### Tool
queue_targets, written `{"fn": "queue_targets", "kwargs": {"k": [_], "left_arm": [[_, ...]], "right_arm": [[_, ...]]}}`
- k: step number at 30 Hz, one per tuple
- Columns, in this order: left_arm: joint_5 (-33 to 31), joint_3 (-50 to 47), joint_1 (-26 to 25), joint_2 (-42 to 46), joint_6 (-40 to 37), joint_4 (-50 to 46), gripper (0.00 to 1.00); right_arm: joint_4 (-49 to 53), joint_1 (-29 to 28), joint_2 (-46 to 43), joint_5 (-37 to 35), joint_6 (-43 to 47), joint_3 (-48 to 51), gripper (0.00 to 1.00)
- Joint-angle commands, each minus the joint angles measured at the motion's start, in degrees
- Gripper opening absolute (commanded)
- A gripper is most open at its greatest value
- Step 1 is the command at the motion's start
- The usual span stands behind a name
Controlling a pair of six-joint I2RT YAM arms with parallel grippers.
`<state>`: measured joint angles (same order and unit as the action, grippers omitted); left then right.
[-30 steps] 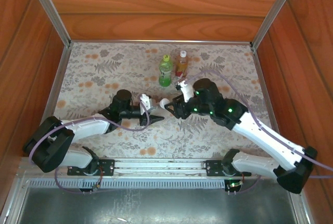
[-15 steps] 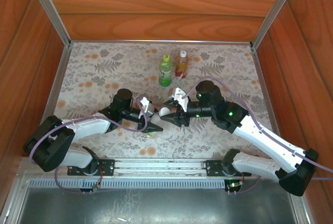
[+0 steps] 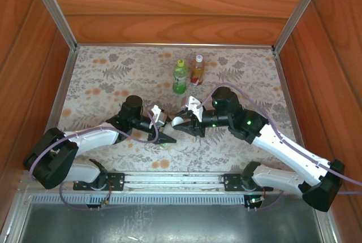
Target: Screw on the bottle caps
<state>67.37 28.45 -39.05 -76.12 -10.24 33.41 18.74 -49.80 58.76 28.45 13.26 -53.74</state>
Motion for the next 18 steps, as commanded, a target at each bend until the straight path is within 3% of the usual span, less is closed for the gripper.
{"fn": "queue_targets", "kwargs": {"k": [1, 5, 8, 12, 14, 18], "left_arm": [[1.34, 0.9, 0.0, 0.87, -0.2, 0.96, 0.46], [-4.72, 0.65, 0.02, 1.14, -0.28, 0.96, 0.46], [-14.34, 0.12, 0.02, 2.15, -1.45, 0.96, 0.46], [-24.39, 0.59, -0.52, 2.99, -3.12, 1.05, 0.46], [-28.08, 1.07, -1.18, 2.75, -4.68, 1.07, 0.45], [-31.01, 2.19, -1.95, 1.55, -5.91, 1.14, 0.45]], "right_arm": [[-0.9, 0.23, 0.55, 1.94, -0.28, 0.43, 0.38], [-0.76, 0.23, 1.05, 1.56, -2.46, 0.21, 0.26], [-0.38, 0.22, 0.22, -7.3, -8.75, 0.43, 0.08], [-0.97, 0.06, -0.14, -18.14, -21.18, 2.16, 0.08], [-3.21, -0.44, -0.23, -22.27, -29.47, 4.23, 0.0], [-1.91, -1.97, 0.94, -28.83, -38.81, 5.42, 0.0]]}}
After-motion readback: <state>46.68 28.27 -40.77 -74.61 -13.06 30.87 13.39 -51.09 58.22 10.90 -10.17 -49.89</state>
